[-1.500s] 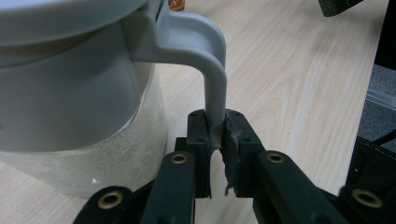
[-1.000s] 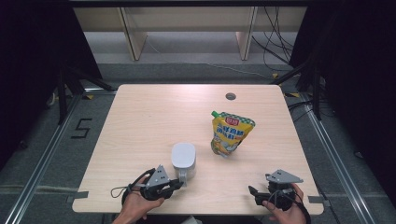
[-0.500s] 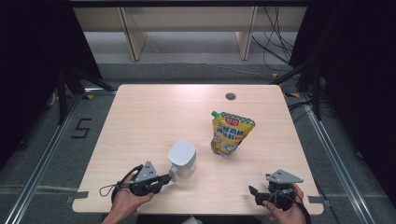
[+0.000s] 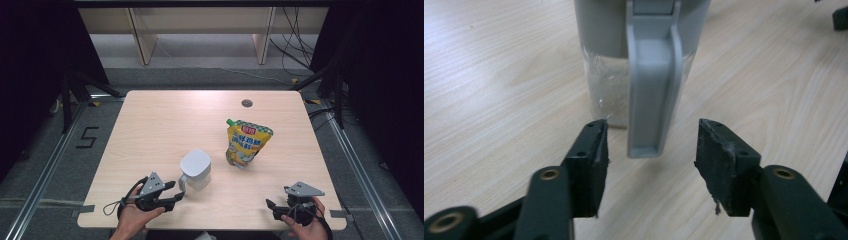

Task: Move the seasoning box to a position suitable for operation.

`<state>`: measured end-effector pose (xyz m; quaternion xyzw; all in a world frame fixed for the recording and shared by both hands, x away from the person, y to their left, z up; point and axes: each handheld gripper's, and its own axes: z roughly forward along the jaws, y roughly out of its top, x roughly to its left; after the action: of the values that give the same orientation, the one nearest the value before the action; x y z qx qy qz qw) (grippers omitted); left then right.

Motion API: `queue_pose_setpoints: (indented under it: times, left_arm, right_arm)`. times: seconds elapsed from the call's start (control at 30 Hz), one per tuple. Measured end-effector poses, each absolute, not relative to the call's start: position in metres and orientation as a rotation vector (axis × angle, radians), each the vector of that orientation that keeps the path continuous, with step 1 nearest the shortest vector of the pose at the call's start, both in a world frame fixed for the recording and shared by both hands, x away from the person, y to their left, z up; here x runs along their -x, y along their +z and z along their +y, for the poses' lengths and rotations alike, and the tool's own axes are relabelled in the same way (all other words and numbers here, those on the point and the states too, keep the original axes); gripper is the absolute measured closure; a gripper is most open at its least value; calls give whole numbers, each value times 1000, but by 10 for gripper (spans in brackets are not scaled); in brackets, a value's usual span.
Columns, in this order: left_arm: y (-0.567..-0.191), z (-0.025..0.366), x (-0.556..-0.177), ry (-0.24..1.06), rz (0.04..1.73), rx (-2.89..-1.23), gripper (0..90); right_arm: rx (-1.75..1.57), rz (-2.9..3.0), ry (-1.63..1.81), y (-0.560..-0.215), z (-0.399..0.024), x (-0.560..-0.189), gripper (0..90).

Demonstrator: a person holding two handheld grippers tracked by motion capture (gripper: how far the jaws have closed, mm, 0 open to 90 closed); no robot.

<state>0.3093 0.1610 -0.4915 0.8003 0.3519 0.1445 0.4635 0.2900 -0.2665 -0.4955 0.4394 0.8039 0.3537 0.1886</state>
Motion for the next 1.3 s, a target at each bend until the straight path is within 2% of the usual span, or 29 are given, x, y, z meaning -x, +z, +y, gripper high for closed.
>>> queue_pose_setpoints:
  times: [0.17, 0.27, 0.33, 0.4, 0.6, 0.87, 1.3]
  left_arm:
    - [-492, 152, -319, 408, 876, -1972, 449]
    - [-496, 150, -328, 427, 838, -2005, 511]
    - [-498, 152, -330, 390, 843, -2000, 554]
    - [-497, 155, -332, 428, 812, -2014, 613]
    - [-499, 165, -343, 499, 827, -2036, 668]
    - [-501, 173, -358, 478, 840, -2000, 690]
    - [-501, 172, -359, 382, 690, -2043, 691]
  right_arm:
    - [-1247, 2263, 995, -495, -265, -289, 216]
    - [-1233, 2268, 1005, -496, -265, -291, 216]
    - [-1272, 2290, 1002, -495, -264, -290, 216]
    - [-1250, 2284, 1002, -496, -265, -290, 216]
    - [-1271, 2290, 1017, -495, -263, -290, 215]
    - [-1268, 2289, 1007, -495, -264, -290, 215]
    - [-1259, 2270, 1020, -495, -262, -290, 216]
